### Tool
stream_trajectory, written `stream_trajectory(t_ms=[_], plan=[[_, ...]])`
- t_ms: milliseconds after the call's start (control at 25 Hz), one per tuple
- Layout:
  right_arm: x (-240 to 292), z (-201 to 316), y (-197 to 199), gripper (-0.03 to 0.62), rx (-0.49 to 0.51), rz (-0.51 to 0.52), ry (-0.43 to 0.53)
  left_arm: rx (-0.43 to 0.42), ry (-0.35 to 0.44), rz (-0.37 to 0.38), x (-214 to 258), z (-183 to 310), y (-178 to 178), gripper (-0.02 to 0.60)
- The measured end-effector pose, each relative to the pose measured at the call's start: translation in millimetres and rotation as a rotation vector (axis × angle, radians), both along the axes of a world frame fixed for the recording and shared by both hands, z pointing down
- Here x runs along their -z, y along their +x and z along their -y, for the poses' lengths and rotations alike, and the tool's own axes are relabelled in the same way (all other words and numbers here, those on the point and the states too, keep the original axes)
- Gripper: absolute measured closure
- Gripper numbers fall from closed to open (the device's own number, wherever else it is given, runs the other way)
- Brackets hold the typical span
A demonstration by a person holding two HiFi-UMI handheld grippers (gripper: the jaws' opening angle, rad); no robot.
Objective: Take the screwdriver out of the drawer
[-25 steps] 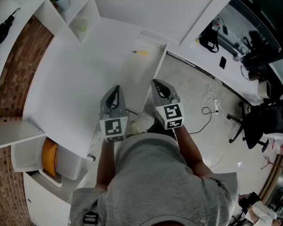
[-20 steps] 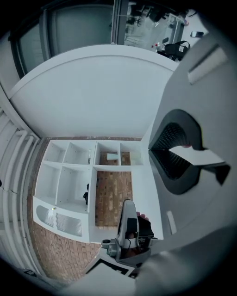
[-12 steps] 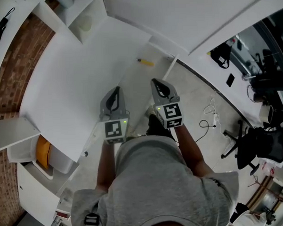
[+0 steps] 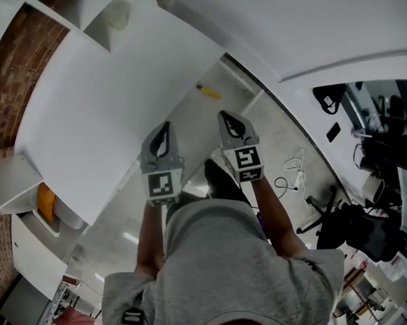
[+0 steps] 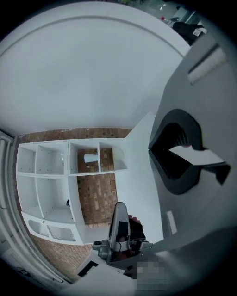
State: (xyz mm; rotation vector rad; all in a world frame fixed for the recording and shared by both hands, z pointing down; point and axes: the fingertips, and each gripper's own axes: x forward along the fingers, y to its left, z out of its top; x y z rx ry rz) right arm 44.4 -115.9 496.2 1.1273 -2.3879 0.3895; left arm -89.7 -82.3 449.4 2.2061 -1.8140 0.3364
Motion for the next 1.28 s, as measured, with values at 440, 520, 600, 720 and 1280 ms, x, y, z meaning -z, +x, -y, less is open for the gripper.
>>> stream_trajectory(t_ms=[440,520,600,720,1280], plan=[[-94,50,-7,0.591,0.173,-0.15,-0.1,0.118,-0.146,-0.047,-89,25,4,0.569],[-110,53,-12,0.591,0.204,-0.171,-0.119,0.138,-0.179,-0.057,-106,21,3,0.569],[-125,59,-15,0.591,0.223,-0.186,-0.139,0.155,-0.206,-0.067,-123,19,3,0.569],[-147,69,-15,0.591,0.245,-0.213,-0.161,0.164,-0.235,-0.07,-144,21,6,0.569],[-226,92,-29,0.428,0.344,-0.386,-0.317,0.198,-0.301,-0.1,-188,17,3,0.569]])
